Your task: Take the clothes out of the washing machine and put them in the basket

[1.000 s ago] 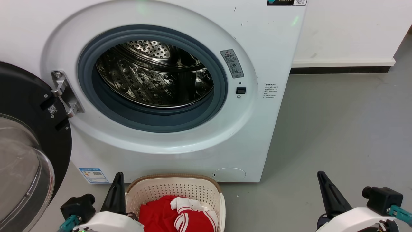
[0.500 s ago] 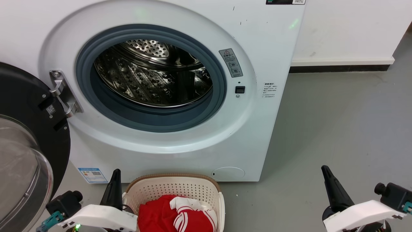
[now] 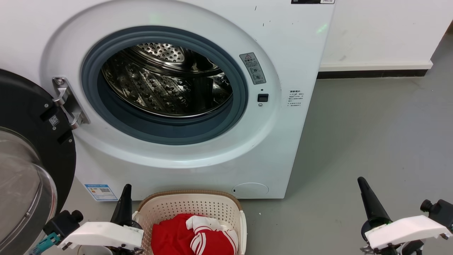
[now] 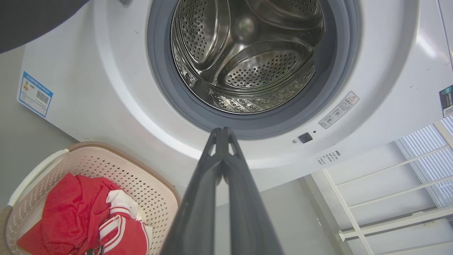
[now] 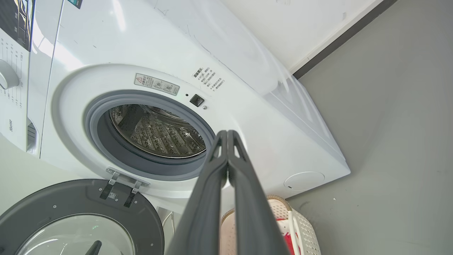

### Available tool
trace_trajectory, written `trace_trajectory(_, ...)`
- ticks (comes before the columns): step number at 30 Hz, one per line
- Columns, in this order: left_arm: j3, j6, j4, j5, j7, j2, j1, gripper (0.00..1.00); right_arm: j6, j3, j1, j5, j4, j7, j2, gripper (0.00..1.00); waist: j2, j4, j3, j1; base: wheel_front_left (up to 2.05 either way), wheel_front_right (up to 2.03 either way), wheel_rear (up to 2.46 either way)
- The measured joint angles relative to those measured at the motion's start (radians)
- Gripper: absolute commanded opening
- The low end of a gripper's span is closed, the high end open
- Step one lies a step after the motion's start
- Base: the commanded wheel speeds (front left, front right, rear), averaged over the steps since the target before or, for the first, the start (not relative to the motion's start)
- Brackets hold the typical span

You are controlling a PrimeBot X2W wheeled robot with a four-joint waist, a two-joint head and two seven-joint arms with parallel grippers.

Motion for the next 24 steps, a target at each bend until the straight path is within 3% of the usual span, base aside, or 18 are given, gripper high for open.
trace_trajectory(24,0.039,-0.026,0.029,-0.291,0.062,-0.013,-0.038,0.00,0.000,-0.029,-0.047,0.295,0.047,0.020,-0.003,0.00,-0.0001,-0.006,0.006,0.0000,0.00,0.00,0.00)
